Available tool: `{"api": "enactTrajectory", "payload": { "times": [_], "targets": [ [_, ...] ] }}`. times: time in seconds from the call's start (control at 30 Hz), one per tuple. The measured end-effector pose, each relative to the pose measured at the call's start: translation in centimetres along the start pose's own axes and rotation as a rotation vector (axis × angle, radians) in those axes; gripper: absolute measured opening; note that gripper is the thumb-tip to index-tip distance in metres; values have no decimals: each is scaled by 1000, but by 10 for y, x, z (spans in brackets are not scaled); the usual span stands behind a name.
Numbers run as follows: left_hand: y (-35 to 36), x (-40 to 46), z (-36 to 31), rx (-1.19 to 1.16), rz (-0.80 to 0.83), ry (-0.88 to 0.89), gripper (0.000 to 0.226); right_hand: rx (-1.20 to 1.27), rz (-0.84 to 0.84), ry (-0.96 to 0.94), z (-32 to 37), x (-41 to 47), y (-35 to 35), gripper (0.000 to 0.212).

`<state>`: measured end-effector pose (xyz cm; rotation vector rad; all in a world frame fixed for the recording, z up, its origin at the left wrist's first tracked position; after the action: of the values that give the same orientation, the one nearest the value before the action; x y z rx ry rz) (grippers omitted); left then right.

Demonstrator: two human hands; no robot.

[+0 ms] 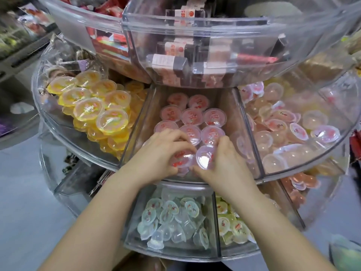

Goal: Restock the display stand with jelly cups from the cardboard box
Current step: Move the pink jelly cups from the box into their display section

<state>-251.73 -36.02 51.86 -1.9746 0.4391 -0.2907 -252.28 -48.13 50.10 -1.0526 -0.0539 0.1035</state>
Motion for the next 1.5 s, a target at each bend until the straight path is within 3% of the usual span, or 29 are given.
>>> {"api": "enactTrajectory", "payload": {
  "times": [0.17, 0.3, 0.57, 0.8, 1.0, 1.13, 1.27, 1.37, 1.5],
  "targets": [
    [-2, -2, 5, 11, -43, 17, 60, 152, 195, 50, -10, 3, 4, 78],
    [-6, -5, 8, -33, -63, 13, 56, 241, 119, 15, -12, 5, -8, 24],
    [-10, -9, 12, -76, -69, 29, 51, 669, 75, 266, -36, 8, 0, 15],
    [-14, -11, 14, -52, -138, -16, 41, 511, 156, 238, -39, 9, 8, 21],
    [-10, -7, 13, -12, -90, -34, 40, 410, 70, 160, -32, 7, -3, 20],
    [-10, -15, 15, -38, -74, -55, 53, 150, 20, -2, -18, 1, -20, 29],
    [-27, -45, 16, -179, -302, -99, 43, 92, -17, -96, -6, -6, -34, 23],
    [-41, -91, 29, -324, -536, -191, 27, 277, -23, -212, 26, -14, -39, 17],
    [-28, -180, 63, -553, -764, -436, 13, 556, 271, -372, 100, -49, 11, 12]
  ]
}}
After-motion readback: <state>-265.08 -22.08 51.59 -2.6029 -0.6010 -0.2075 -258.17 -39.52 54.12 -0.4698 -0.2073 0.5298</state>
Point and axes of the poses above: each hand's wrist, its own x-axis towards the middle knuckle, its own y-axis out of the palm, z = x × y, the point moved 9 cm from there along x, towards the middle knuckle, and after that the axes turned 3 degrees about -y, right-handed, at the moved point
